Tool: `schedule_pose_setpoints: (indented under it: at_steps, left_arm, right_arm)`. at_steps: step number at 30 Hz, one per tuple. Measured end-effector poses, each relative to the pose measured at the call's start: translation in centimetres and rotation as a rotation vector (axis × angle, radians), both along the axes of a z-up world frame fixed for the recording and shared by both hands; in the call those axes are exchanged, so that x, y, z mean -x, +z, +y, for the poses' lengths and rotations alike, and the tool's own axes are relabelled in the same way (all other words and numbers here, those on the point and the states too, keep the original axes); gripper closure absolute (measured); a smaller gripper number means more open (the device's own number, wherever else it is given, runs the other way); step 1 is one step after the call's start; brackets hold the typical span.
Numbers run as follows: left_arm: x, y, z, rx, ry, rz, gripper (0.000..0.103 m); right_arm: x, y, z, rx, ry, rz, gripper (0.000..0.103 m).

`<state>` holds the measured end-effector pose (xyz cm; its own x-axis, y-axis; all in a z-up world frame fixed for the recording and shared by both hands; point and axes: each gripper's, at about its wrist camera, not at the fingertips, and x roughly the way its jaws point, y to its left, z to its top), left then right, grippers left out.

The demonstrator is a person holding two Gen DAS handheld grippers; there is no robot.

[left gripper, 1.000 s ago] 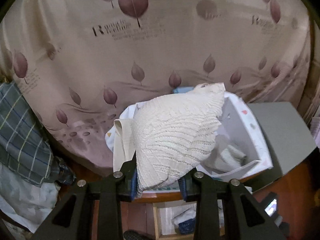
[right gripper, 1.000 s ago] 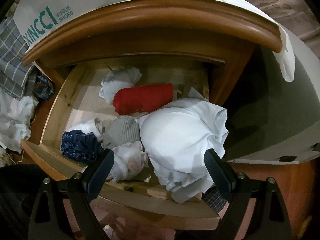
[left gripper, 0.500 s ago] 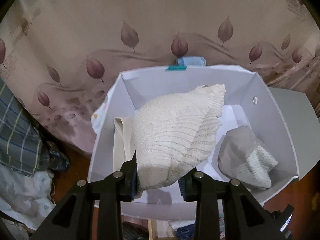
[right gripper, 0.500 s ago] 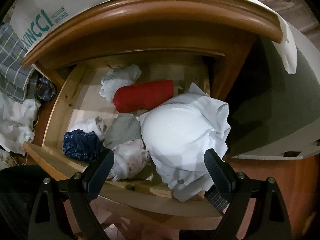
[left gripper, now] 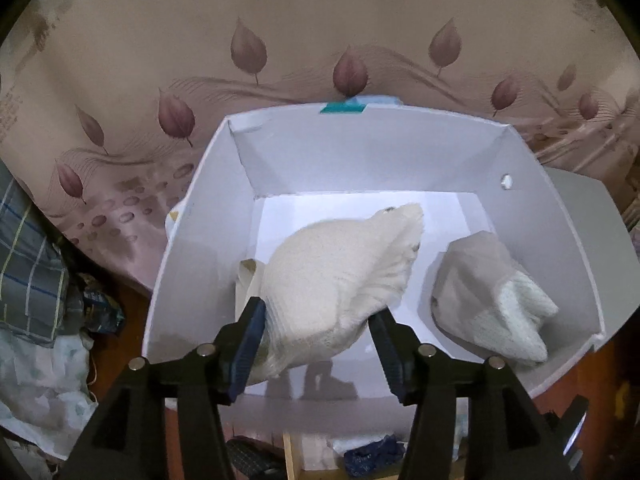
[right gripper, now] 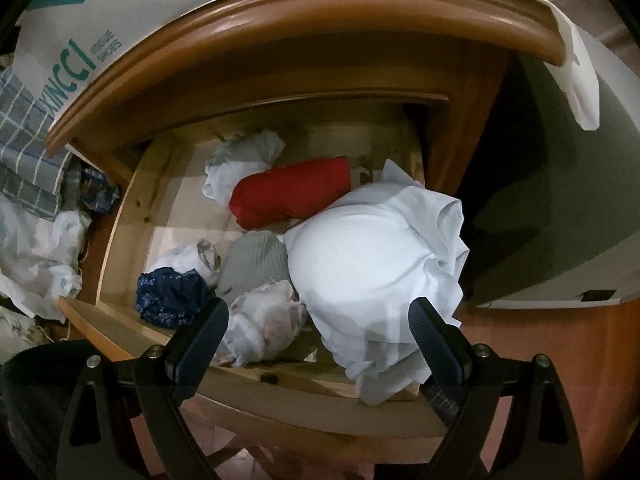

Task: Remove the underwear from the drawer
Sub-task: 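Lower the white lace underwear into the white box and open the left gripper, then grasp a grey-white underwear with the right gripper while the left reaches toward the navy one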

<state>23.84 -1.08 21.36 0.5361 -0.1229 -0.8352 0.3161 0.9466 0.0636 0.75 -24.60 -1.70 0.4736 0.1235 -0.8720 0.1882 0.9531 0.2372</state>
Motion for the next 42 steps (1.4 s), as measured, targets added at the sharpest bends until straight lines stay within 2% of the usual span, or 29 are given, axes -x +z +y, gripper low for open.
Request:
schedule_pose_setpoints:
  at_steps: [7,12,15,19,23,26,29,32,35,40,42]
  left_arm:
    - [7.0,3.7,2.1,-0.021,-0.044,-0.138,0.043]
    - [12.3,3.4,4.5,-0.019,-0.062,-0.123,0.043]
    - [14.3,0.7,5.4,-0.004,-0.059,-0.022,0.043]
    - [14.8,-5.3,6.1,0.009,-0.028,0.133,0.043]
    - [13.7,-11.3,5.5,-0.024,-0.014,0.253,0.043]
    - [12.7,-14.3,5.2,-0.022,-0.009,0.317,0.043]
    - [11.1,-17.2,5.0,-0.008,0.011,0.390,0.043]
    - [10.1,-19.0,4.8,-0.024,0.009,0.425,0.043]
    - [9.7,-20.8,4.7,-0.051,-0.001,0.468,0.043]
    - [9.3,-23.0,4.3,-0.071,-0.011,0.526,0.043]
    - [9.1,-23.8,4.0,-0.074,-0.011,0.546,0.043]
  right_arm:
    - [0.3,0.8,-0.5,-0.042,-0.022,-0.018,0.014]
    - [0.3,2.3,-0.3,-0.047,-0.014,0.022,0.013]
    - [-0.1,3.6,0.6,-0.078,0.012,0.052,0.013]
    - [-1.0,3.7,1.7,-0.138,0.003,0.112,0.013]
    - [-2.2,2.5,3.1,-0.160,0.000,0.213,0.014]
    - [-3.1,1.0,3.6,-0.172,-0.005,0.277,0.018]
    - [-4.2,-0.5,4.1,-0.130,-0.003,0.337,0.019]
    - [-4.9,-2.0,4.8,-0.112,0.012,0.383,0.021]
    - [-5.5,-3.4,5.2,-0.102,0.015,0.422,0.028]
    - [-6.0,-5.3,5.8,-0.113,0.020,0.479,0.033]
    - [-6.1,-5.9,6.0,-0.126,0.025,0.495,0.038]
